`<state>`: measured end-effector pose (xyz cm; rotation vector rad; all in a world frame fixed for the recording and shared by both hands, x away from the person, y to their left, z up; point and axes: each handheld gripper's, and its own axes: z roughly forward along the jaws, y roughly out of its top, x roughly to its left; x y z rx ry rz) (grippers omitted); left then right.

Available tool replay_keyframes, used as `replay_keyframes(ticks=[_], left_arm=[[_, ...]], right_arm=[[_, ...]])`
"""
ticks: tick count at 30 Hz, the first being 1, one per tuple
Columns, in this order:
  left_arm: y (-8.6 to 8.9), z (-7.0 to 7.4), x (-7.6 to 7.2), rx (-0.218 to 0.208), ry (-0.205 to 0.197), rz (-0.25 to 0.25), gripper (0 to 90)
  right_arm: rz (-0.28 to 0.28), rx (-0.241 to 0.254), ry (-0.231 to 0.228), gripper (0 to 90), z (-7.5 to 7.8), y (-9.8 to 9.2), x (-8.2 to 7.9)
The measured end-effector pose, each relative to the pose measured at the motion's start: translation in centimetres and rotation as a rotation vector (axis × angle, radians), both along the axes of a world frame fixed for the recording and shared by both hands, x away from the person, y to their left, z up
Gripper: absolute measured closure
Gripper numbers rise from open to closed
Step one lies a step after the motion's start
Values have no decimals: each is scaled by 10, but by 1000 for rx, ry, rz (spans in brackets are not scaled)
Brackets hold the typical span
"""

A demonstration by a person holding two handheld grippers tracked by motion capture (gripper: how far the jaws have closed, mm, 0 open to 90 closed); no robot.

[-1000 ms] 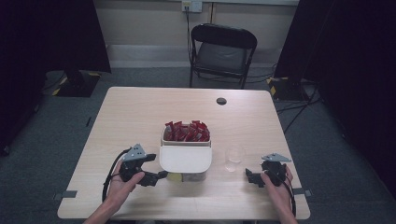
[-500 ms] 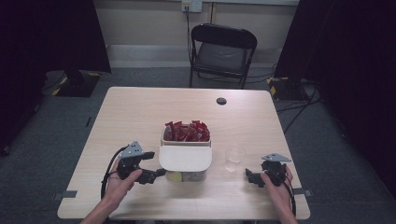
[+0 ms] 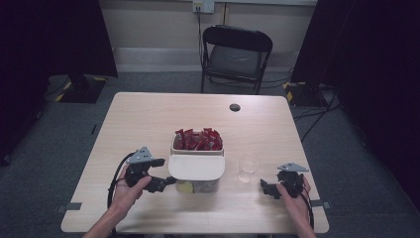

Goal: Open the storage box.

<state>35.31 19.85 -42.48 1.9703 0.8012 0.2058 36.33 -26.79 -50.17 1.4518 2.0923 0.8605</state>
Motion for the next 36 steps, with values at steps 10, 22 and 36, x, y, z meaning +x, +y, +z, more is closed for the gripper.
replay_keyframes(ticks=[10, 22, 36], left_arm=[[0, 11, 4, -21, -20, 0, 157], [-6, 21, 12, -33, -28, 4, 158], [-7, 35, 22, -29, -30, 7, 157]], right_arm=[[1, 0, 0, 0, 0, 0, 0], [1, 0, 0, 0, 0, 0, 0], [1, 0, 0, 0, 0, 0, 0]])
